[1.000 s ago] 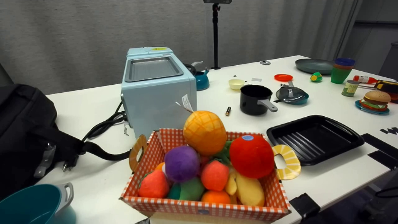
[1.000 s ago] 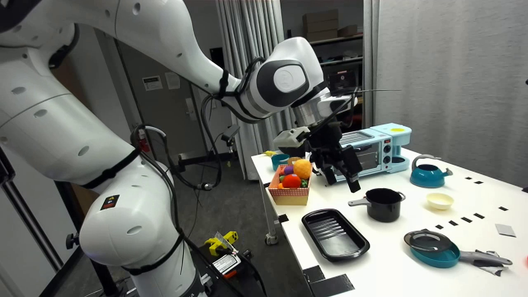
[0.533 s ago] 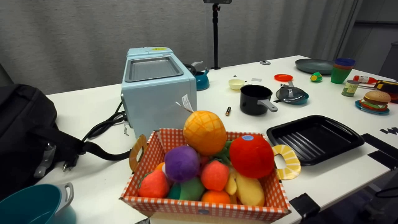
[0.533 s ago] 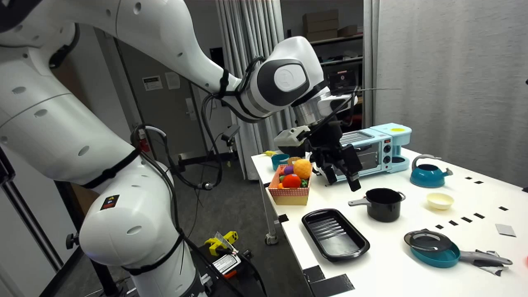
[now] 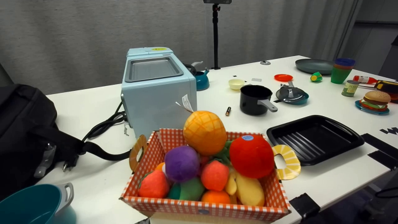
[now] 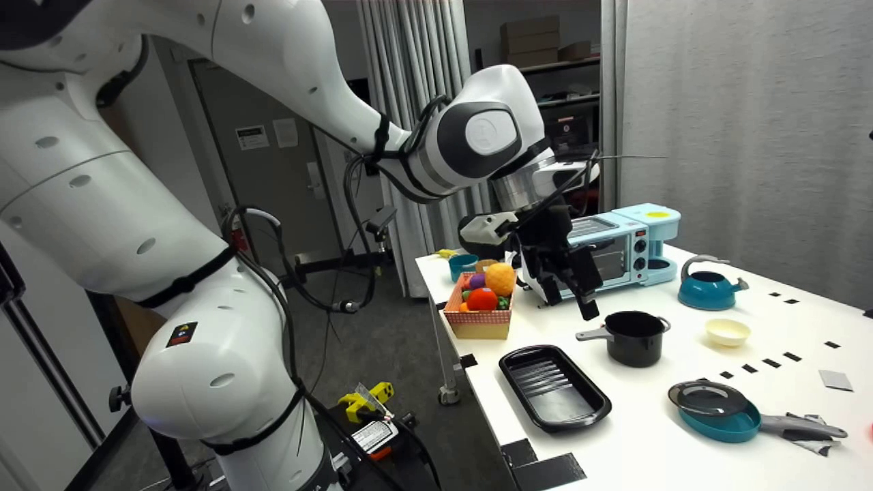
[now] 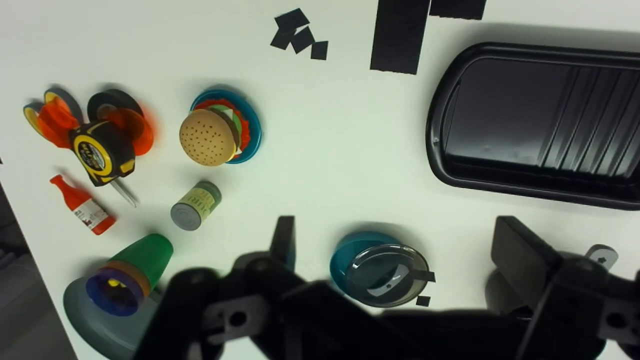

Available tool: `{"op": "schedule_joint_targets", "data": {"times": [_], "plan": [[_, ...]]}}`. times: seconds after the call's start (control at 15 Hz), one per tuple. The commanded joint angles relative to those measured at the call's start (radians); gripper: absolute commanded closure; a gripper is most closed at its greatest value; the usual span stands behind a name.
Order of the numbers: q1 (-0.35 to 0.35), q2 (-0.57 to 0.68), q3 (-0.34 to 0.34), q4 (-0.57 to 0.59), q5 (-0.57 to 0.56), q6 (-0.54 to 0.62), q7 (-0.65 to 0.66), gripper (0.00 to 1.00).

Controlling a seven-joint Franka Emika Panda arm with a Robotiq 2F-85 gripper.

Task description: Remove the lid from the blue pan and put it on the black pot

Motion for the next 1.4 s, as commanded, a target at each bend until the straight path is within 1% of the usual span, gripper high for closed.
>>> {"op": "schedule_joint_targets", "data": {"times": [0.0, 0.33, 0.53, 0.67, 0.93, 1.2, 1.27, 1.33], "plan": [[0.006, 0.142, -0.008, 0.114, 0.014, 0.033, 0.082, 0.0], [0.02, 0.335, -0.017, 0.272, -0.001, 0.101, 0.215, 0.0], [0.043, 0.465, -0.038, 0.366, -0.029, 0.134, 0.328, 0.0], [0.072, 0.541, -0.066, 0.427, -0.043, 0.136, 0.399, 0.0], [0.142, 0.668, -0.145, 0.542, -0.039, 0.126, 0.49, 0.0], [0.198, 0.766, -0.223, 0.642, -0.02, 0.105, 0.565, 0.0], [0.195, 0.713, -0.216, 0.571, 0.003, 0.128, 0.506, 0.0], [0.202, 0.734, -0.228, 0.592, 0.003, 0.128, 0.518, 0.0]]}}
